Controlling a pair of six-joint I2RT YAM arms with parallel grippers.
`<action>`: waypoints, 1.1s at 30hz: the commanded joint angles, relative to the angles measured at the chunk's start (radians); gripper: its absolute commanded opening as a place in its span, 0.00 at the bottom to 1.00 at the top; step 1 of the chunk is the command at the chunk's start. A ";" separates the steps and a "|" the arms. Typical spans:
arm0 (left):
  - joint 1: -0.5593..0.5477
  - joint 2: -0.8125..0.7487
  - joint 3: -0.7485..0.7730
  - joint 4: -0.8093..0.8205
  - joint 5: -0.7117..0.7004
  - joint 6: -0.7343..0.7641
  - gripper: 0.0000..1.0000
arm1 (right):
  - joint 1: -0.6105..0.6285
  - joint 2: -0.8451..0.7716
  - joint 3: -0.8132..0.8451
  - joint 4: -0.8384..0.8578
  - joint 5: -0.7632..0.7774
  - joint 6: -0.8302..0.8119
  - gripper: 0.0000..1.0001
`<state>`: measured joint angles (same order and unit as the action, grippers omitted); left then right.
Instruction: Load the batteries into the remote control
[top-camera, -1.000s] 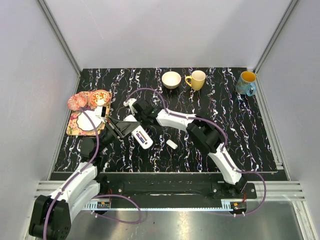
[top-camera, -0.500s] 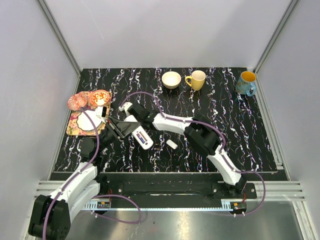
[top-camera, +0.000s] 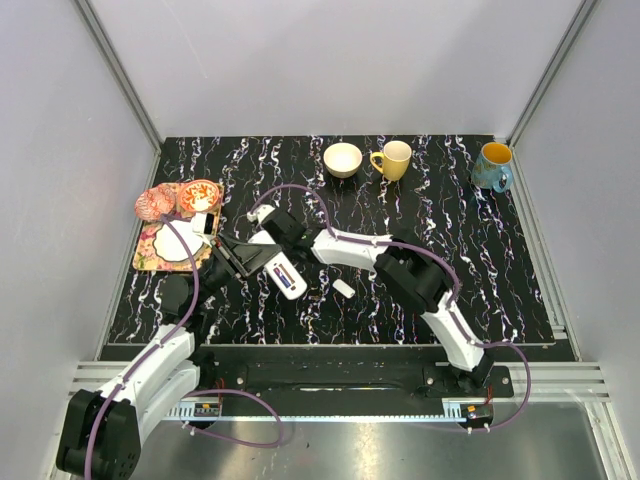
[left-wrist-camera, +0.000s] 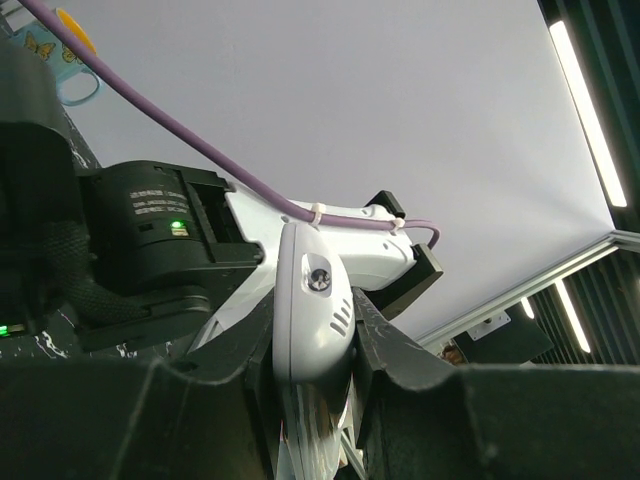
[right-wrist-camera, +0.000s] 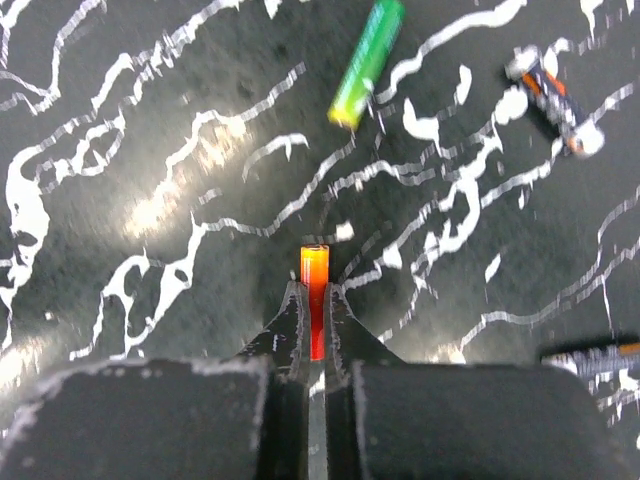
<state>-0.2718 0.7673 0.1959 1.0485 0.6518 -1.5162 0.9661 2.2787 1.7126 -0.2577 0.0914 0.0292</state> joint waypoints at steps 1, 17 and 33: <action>-0.004 -0.008 0.019 0.053 -0.004 0.011 0.00 | -0.044 -0.137 -0.086 -0.069 0.033 0.100 0.00; -0.017 0.118 0.014 0.077 -0.017 0.091 0.00 | -0.268 -0.614 -0.553 -0.081 0.234 0.340 0.00; -0.024 0.102 0.001 0.039 -0.017 0.114 0.00 | -0.326 -0.576 -0.692 0.053 0.126 0.108 0.00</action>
<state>-0.2935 0.8974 0.1959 1.0374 0.6468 -1.4200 0.6357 1.7020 1.0744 -0.3157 0.2413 0.3115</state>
